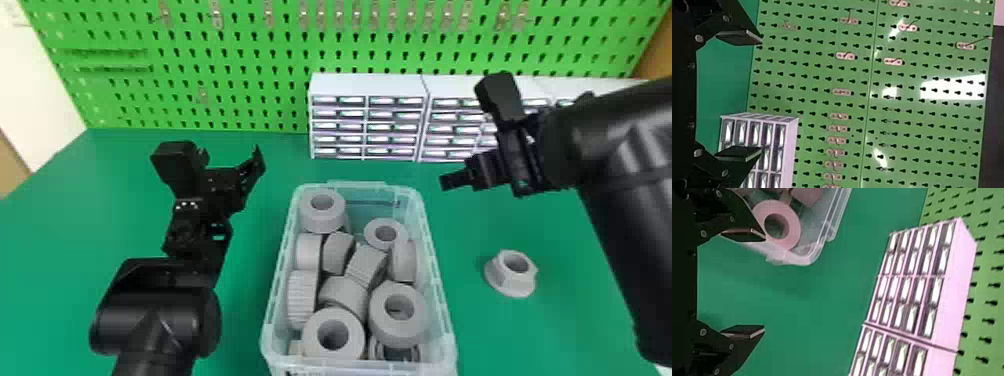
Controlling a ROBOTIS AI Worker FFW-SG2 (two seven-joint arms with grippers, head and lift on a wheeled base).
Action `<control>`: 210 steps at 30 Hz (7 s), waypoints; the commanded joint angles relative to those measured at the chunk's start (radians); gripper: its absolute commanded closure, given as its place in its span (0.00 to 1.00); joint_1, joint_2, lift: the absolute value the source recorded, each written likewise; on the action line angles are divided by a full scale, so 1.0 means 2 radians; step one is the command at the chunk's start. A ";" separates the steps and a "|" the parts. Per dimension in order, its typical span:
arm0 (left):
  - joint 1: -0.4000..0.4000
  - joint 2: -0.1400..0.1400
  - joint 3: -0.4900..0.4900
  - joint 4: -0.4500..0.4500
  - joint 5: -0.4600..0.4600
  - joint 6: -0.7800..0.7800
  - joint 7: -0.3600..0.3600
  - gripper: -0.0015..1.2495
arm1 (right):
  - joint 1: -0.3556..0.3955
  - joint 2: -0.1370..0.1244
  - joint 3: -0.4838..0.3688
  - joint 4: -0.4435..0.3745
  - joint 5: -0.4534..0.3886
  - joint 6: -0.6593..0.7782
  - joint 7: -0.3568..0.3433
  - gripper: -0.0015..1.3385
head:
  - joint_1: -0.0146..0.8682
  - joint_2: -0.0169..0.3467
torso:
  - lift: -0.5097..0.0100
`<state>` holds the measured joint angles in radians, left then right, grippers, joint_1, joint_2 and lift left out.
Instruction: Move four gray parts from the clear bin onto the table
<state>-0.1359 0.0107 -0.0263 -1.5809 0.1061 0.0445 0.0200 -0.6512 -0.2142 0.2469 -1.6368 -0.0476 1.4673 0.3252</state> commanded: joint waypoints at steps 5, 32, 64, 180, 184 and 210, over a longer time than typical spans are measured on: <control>-0.002 0.000 0.002 -0.001 -0.001 0.000 0.000 0.23 | -0.010 0.006 0.030 -0.007 -0.015 -0.011 0.000 0.28 | 0.80 0.24 | 0.88; -0.003 0.000 0.002 -0.001 0.000 0.001 0.001 0.23 | -0.033 0.020 0.084 0.028 -0.075 -0.063 0.000 0.20 | 0.80 0.24 | 0.88; 0.003 0.002 0.011 -0.010 -0.006 0.001 0.000 0.23 | -0.050 0.020 0.144 0.070 -0.087 -0.011 0.000 0.20 | 0.80 0.24 | 0.88; 0.000 0.010 -0.002 -0.009 -0.006 0.002 0.001 0.23 | -0.058 0.040 0.199 0.227 -0.314 -0.067 -0.127 0.39 | 0.80 0.24 | 0.88; -0.003 0.011 -0.004 -0.009 -0.006 0.002 0.001 0.23 | -0.059 0.040 0.198 0.228 -0.321 -0.081 -0.128 0.39 | 0.80 0.24 | 0.88; -0.005 0.010 -0.008 -0.007 -0.004 0.002 0.002 0.23 | -0.052 0.039 0.229 0.226 -0.354 -0.135 -0.143 0.55 | 0.80 0.24 | 0.88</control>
<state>-0.1463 0.0309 -0.0412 -1.5953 0.0971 0.0491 0.0233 -0.7530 -0.1362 0.7039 -1.1837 -0.7447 1.1966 0.0383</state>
